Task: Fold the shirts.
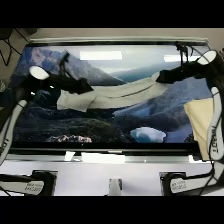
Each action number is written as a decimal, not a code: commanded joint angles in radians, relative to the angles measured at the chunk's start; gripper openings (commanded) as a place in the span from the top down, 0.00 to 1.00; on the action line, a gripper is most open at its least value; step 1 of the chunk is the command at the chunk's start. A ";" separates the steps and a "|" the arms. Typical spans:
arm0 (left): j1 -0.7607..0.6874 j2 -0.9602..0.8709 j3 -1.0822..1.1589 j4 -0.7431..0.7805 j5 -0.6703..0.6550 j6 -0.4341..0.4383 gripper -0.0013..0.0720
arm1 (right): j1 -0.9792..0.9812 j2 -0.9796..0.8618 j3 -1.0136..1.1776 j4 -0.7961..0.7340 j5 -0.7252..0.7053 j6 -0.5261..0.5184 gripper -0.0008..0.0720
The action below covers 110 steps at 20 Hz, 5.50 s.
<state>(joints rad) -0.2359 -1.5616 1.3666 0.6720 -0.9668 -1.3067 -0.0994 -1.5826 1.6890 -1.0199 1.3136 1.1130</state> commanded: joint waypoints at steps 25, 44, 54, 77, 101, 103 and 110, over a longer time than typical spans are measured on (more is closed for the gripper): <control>0.407 0.241 0.054 -0.218 -0.073 0.183 0.94 | 0.512 -0.079 -0.002 0.099 -0.332 0.199 0.95; 0.501 0.446 0.053 -0.215 -0.119 0.169 0.93 | 0.109 -0.075 -0.290 -0.144 0.188 0.099 0.15; 0.489 0.446 0.053 -0.215 -0.119 0.169 0.93 | 0.196 -0.187 -0.414 0.192 -0.156 0.163 0.28; 0.489 0.446 0.053 -0.215 -0.119 0.169 0.93 | -0.856 0.190 0.213 0.010 0.417 0.039 0.95; 0.454 0.446 0.055 -0.210 -0.119 0.149 0.94 | -0.947 0.208 -0.168 -0.546 0.435 -0.070 0.04; 0.407 0.444 0.082 -0.060 -0.119 0.079 0.94 | -0.947 0.208 -0.002 -0.560 0.384 -0.069 0.04; 0.151 0.259 0.356 0.698 -0.301 -0.252 0.94 | -0.521 0.199 0.326 -0.435 0.087 -0.150 0.08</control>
<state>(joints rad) 0.0090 -1.2156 1.6253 1.0687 -1.1561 -1.4254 -0.8276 -1.3750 1.9305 -1.4677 1.4849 0.9745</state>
